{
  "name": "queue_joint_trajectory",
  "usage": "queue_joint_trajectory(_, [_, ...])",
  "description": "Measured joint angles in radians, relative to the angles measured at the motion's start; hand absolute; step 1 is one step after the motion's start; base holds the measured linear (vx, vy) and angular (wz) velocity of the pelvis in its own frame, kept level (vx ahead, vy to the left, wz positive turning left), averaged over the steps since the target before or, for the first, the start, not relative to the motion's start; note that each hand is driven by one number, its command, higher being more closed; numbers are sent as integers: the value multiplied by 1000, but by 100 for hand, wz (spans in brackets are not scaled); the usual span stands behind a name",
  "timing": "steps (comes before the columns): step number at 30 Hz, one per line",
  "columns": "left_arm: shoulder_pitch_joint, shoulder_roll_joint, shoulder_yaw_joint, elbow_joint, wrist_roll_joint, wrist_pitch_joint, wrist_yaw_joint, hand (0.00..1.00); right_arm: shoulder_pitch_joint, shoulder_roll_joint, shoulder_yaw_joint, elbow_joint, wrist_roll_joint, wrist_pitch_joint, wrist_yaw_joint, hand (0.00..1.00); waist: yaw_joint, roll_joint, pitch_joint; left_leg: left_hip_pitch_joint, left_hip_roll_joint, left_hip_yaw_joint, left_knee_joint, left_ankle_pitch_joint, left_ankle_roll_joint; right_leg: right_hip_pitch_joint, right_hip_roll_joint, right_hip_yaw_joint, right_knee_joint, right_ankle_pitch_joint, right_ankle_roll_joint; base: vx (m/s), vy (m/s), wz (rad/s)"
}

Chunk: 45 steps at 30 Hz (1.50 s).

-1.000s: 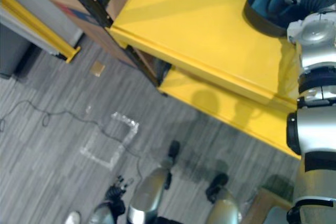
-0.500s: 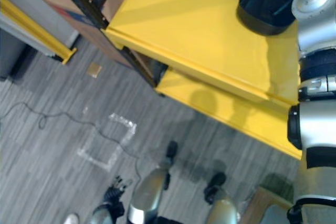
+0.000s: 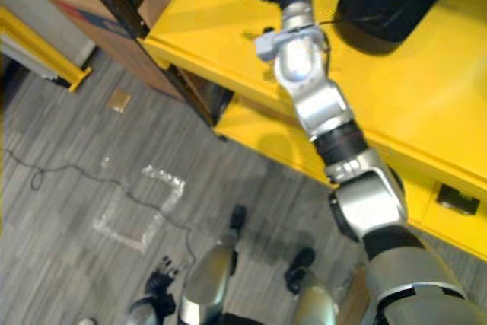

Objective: Walk over and take plastic housings, then place them on the shelf

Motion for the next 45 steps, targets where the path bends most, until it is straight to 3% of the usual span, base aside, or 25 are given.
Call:
queue_joint_trajectory(5, [0, -1, 0, 0, 0, 1, 4, 0, 7, 50, -3, 64, 1, 42, -73, 0, 0, -5, 1, -2, -4, -1, 0, 0, 0, 0, -3, -2, 1, 0, 0, 3, -6, 0])
queue_joint_trajectory(11, [0, -3, 0, 0, 0, 1, 5, 0, 10, 82, -75, 198, 1, 43, -218, 0, 0, -5, 1, -8, -6, -8, 1, 0, 0, -3, -5, -4, 6, 0, 0, 9, -10, 2])
queue_joint_trajectory(15, [0, -9, -1, 7, -1, 0, 5, 0, 14, 81, -126, 250, 1, 43, -267, 0, 0, -5, 1, -10, -6, -13, 2, 0, 0, -5, -6, -4, 10, -1, -1, 0, 0, 2])
queue_joint_trajectory(25, [-1, -13, -4, 22, -3, 1, 5, 0, 16, 66, -143, 352, 6, 44, -285, 0, -10, -4, 1, -12, -11, -13, 4, 0, 1, -17, -17, -2, 32, -13, -6, 0, 0, 0])
queue_joint_trajectory(45, [-6, -10, -42, 21, -4, 17, 4, 0, 10, -13, -179, 384, 40, 9, -325, 0, -17, 29, 12, -1, -24, -16, 4, 0, 1, -21, -39, 0, 69, -35, -2, 1, -2, 1])
